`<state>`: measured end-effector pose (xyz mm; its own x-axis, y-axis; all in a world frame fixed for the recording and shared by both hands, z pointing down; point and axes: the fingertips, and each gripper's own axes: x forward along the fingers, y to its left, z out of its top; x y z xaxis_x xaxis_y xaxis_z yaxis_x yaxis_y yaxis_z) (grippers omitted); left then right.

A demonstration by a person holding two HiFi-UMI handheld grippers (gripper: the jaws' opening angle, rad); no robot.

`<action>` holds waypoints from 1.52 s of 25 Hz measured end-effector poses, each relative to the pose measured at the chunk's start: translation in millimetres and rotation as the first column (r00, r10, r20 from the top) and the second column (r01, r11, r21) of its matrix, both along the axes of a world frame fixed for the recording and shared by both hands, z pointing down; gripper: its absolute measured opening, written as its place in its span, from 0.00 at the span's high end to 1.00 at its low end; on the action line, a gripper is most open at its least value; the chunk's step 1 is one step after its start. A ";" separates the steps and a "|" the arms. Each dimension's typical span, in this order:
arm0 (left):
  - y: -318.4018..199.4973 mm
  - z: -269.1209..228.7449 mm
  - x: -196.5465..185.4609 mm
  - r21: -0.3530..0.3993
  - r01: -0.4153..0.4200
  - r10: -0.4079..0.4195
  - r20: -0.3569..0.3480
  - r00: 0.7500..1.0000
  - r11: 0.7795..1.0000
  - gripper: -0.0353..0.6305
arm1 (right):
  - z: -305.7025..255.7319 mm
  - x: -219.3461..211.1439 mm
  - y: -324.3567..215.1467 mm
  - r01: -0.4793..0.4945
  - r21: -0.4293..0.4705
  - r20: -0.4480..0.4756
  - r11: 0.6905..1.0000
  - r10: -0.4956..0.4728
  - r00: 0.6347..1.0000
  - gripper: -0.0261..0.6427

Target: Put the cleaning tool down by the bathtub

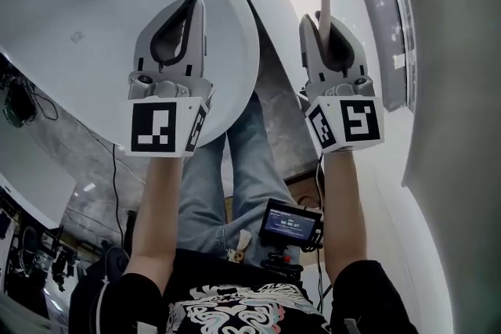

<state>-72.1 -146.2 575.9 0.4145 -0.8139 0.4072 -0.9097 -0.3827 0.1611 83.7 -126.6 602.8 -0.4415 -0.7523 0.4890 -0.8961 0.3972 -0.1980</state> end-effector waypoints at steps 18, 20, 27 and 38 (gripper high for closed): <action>-6.8 95.8 21.3 -0.108 -0.030 0.036 0.056 0.998 0.994 0.92 | 146.1 13.3 -6.7 0.054 -0.155 -0.134 0.986 -0.075 0.988 0.83; -7.2 101.4 22.8 -0.117 -0.037 0.045 0.061 0.997 0.992 0.92 | 155.3 12.8 -5.4 0.063 -0.167 -0.131 0.984 -0.086 0.988 0.83; -12.1 114.1 31.1 -0.111 -0.046 0.055 0.079 0.995 0.993 0.92 | 179.3 21.4 -7.7 0.057 -0.188 -0.156 0.980 -0.087 0.984 0.83; -9.7 128.9 34.5 -0.125 -0.062 0.074 0.091 0.993 0.990 0.92 | 203.1 25.8 -11.6 0.081 -0.206 -0.234 0.975 -0.129 0.964 0.83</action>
